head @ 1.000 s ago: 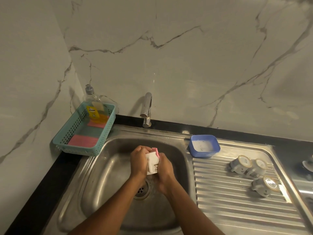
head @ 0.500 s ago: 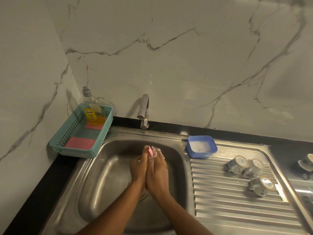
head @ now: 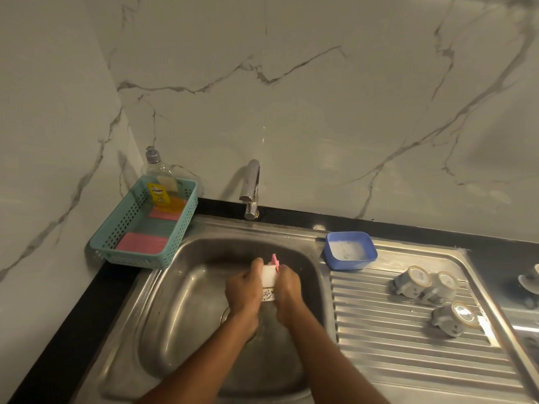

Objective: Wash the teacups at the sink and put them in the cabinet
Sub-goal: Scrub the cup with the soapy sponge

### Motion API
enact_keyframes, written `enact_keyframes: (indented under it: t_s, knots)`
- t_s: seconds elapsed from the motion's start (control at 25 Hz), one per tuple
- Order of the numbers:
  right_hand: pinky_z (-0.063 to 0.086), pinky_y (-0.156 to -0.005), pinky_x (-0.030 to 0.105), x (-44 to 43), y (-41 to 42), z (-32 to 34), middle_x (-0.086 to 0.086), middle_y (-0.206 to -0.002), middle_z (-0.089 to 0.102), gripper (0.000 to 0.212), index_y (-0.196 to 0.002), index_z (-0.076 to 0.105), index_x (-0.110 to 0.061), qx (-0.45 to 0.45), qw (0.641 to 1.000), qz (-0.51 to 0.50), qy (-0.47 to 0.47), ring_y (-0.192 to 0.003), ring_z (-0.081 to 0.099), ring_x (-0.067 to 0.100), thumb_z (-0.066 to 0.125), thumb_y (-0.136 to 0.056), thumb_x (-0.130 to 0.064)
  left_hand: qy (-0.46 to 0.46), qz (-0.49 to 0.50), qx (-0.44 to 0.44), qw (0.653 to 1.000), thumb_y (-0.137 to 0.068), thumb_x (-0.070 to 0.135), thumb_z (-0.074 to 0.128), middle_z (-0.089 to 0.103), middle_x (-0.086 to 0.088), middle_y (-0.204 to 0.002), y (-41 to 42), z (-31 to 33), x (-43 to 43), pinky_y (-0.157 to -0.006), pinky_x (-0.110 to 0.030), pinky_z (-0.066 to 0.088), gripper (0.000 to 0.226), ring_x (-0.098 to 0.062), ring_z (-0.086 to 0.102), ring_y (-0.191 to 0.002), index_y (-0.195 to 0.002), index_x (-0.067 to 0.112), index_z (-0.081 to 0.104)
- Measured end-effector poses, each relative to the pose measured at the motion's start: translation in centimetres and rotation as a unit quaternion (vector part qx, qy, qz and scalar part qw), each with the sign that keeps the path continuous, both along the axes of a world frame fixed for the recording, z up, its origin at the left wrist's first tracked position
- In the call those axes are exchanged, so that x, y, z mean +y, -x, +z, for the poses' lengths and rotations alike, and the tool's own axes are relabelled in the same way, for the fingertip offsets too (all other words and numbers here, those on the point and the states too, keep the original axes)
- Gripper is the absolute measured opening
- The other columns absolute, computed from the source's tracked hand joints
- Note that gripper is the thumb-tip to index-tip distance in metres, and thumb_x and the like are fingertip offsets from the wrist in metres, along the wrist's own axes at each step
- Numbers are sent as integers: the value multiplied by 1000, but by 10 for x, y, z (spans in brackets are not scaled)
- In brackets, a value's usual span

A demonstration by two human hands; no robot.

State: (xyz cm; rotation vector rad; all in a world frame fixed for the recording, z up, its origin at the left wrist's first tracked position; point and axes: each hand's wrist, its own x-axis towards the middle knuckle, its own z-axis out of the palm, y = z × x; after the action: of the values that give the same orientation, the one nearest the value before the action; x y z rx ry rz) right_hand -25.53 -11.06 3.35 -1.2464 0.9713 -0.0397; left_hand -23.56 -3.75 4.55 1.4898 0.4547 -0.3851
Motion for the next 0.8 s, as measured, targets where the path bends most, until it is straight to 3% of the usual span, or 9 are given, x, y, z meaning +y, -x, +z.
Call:
enact_keyframes:
  t_s: [0.04,0.08,0.2,0.28,0.4,0.52,0.6,0.68,0.8]
  knots:
    - [50,-59,27,-3,-3,5,10,-84,72,30,-95,70,-11,7,999,5,-42,-75,67,19,45,-102,-24,2,-2,-8,1000,-87,33,69,76,-9,-73,0,4,-1,-69,-43,61,27,-27,75,-72,-73,11,77]
    - [51,-60,28,0,-1,8,11,-86,72,29,-95,69,-13,-12,1000,21,-13,-75,67,18,44,-103,-24,-4,-2,-22,1000,-88,31,69,76,-7,-72,-3,6,-1,-69,-41,61,25,-25,75,-72,-73,12,77]
    - [49,-72,16,33,15,9,-7,-97,68,24,-110,61,-21,-107,973,59,198,-88,65,5,39,-108,-30,-35,12,-52,998,-93,26,64,74,-5,-68,-12,5,5,-63,-31,56,29,-19,71,-68,-71,11,76]
    - [52,-72,24,28,10,-1,-4,-93,70,30,-105,65,-17,-69,975,48,204,-87,67,11,39,-106,-32,-21,6,-29,999,-90,28,65,74,-7,-68,-10,2,6,-64,-35,57,28,-22,72,-69,-71,9,76]
    - [56,-71,40,-6,-7,-2,17,-97,74,39,-108,70,-6,-8,997,42,-66,-86,70,27,45,-99,-35,46,-25,28,998,-82,35,71,77,-14,-81,-7,-1,8,-72,-44,59,30,-32,76,-78,-87,6,77]
    - [56,-71,38,-5,0,11,20,-98,73,40,-115,67,-5,-84,981,33,-173,-83,69,27,43,-103,-34,101,-39,73,991,-86,56,63,77,-19,-92,-19,-2,13,-88,-53,57,52,-38,75,-88,-98,7,75]
    - [57,-69,35,9,4,12,20,-98,75,39,-112,68,-6,-92,989,17,-112,-79,71,24,39,-106,-31,83,4,70,994,-97,63,45,76,-20,-93,-29,1,13,-89,-54,59,60,-37,74,-85,-94,9,72]
    - [56,-70,30,16,4,10,18,-101,74,38,-112,66,-10,-64,998,25,-9,-84,71,22,37,-108,-33,-1,63,36,997,-106,53,32,74,-17,-87,-25,13,6,-77,-45,59,61,-30,71,-76,-80,11,67]
    - [54,-93,35,16,6,9,3,-124,62,34,-137,51,-19,-71,994,21,84,-109,64,21,35,-109,-32,-56,-10,-10,998,-103,50,44,72,-7,-82,-3,20,-7,-77,-39,57,49,-23,69,-78,-76,16,67]
